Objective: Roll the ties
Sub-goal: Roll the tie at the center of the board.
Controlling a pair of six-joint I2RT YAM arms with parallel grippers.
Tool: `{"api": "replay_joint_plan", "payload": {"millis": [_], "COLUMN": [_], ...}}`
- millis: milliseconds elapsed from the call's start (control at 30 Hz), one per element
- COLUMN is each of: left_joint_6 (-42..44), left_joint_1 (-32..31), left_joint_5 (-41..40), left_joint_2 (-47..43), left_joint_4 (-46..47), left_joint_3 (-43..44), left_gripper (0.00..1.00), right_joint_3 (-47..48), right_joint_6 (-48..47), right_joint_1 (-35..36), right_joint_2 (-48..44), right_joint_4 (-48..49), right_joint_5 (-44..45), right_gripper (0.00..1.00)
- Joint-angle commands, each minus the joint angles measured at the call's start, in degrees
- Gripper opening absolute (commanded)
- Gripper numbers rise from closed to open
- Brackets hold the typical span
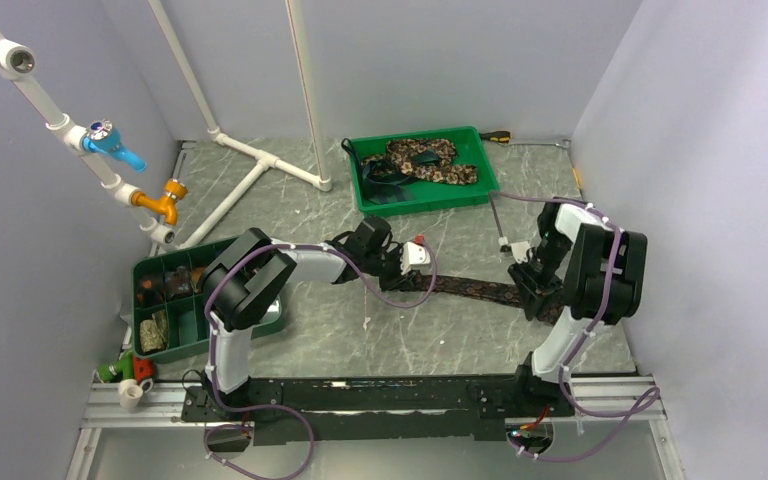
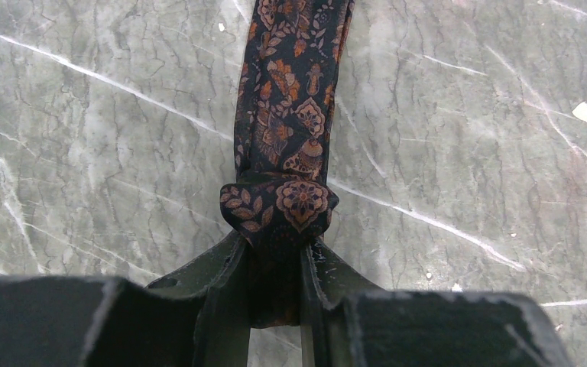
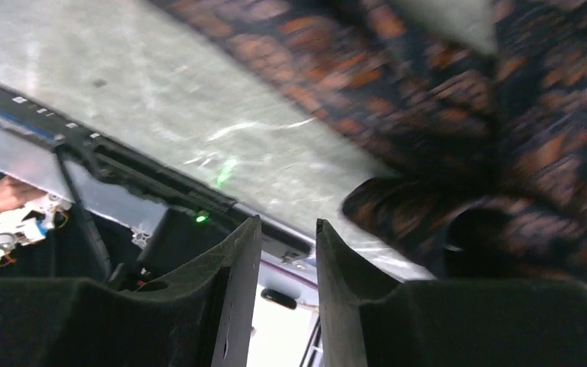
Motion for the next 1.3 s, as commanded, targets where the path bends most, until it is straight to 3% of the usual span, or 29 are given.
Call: {"api": "replay_joint_plan", "payload": {"millis": [0,300,467,700,833,967,1100,1267], "left_joint_6": [0.7,-0.4,-1.3,-0.4,0.2,0.3,0.2,-0.3], "left_joint_1": [0.6,0.5,0.6,0.6,0.6,0.6,0.6,0.8], "left_joint_5": [-3.8,-4.2,-4.3,-4.1,-4.0,-4.0,-4.2,-4.3], "left_joint_2": [1.5,1.1,1.4,1.3,1.3,1.0,1.1,0.9], "left_joint_4": [-9.5,-9.1,-8.4,-8.9,-9.4,-9.6,-9.6,-9.3], "left_joint_3": [-3.2,-3.9,-3.7,-3.8,-3.8,-4.0,-4.1,-4.1], "left_gripper": [0.18,0.18,0.18,0.18,0.18,0.18,0.18,0.18], "right_joint_3": [2.8,18.4,17.2,19.9,17.4,17.1,7.9,-0.7], "right_joint_6": [-0.1,-1.8,-4.4,-5.6,-3.3,-5.6,-4.0,0.4], "right_joint_1": [-1.9,-2.5,-2.5,-0.1,1.2,0.1,0.0,0.0], "right_joint_2": [6.9,17.6,15.2,6.8,4.4,5.9,3.3,3.5], "right_joint_4": [11.3,10.9,7.2,-4.6,1.2,-0.1,3.8,16.7], "right_joint_5": [7.9,7.0,3.1,-17.6,-14.0,-9.7,-6.1,-0.6], "right_gripper": [0.34,0.35,0.37,0.46,0.50,0.28,0.22,0.15]}}
